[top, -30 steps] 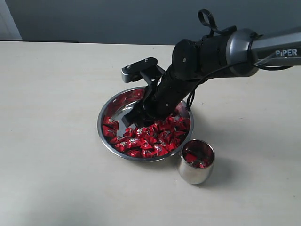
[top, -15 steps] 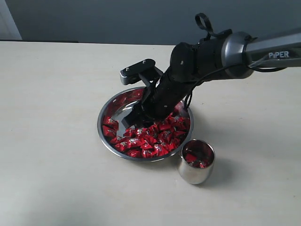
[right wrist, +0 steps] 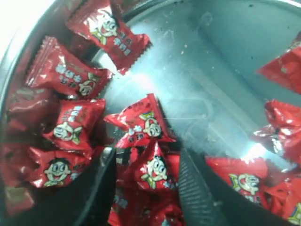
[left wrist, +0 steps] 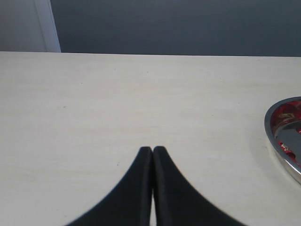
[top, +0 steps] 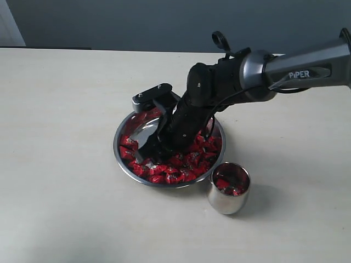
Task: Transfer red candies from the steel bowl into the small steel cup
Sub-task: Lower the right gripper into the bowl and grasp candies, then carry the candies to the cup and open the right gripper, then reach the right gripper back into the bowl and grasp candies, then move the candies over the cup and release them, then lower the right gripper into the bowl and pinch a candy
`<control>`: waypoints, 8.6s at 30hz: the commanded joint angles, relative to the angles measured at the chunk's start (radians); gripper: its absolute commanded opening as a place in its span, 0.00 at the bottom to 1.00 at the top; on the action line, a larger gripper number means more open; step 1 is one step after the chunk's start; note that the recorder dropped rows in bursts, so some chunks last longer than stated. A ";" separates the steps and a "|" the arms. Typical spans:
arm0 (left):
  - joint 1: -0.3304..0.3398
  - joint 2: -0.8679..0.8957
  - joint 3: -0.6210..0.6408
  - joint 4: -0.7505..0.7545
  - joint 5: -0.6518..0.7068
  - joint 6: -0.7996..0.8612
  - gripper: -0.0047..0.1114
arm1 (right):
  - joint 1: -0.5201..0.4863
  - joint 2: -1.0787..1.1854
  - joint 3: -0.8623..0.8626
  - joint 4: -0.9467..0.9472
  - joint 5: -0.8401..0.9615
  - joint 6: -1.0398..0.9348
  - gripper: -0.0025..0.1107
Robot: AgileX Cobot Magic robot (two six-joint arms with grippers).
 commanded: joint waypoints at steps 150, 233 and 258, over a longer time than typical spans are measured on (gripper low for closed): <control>-0.005 -0.005 0.003 0.000 -0.006 -0.002 0.04 | 0.061 -0.306 -0.031 -0.190 0.091 0.202 0.02; -0.005 -0.005 0.003 0.000 -0.006 -0.002 0.04 | -0.023 -0.011 -0.132 -0.399 -0.027 0.360 0.36; -0.005 -0.005 0.003 0.000 -0.006 -0.002 0.04 | -0.048 0.079 -0.147 -0.381 -0.127 0.360 0.36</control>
